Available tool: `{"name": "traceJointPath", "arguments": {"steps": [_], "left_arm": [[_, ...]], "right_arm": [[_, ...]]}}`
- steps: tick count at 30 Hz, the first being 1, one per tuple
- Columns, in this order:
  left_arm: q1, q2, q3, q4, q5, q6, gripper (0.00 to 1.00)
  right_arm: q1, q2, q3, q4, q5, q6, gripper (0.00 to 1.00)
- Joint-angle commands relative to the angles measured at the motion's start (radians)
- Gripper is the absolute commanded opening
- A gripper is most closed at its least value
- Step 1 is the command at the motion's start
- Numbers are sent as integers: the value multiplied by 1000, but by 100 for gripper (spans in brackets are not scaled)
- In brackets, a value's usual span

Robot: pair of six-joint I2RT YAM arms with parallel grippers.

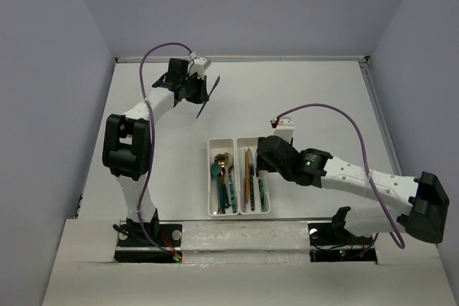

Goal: Sort the eating utensils into containers

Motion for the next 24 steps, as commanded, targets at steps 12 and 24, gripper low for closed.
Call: {"name": "traceJointPath", "arguments": {"steps": [12,24], "left_arm": [[34,-590,-208,225,211,-166,0],[34,-795,-357,414,266,-338,0]], "right_arm": [[-140,257,231,944,-450,-415,82],[-149,388,235,1332,-562,-489,72]]}}
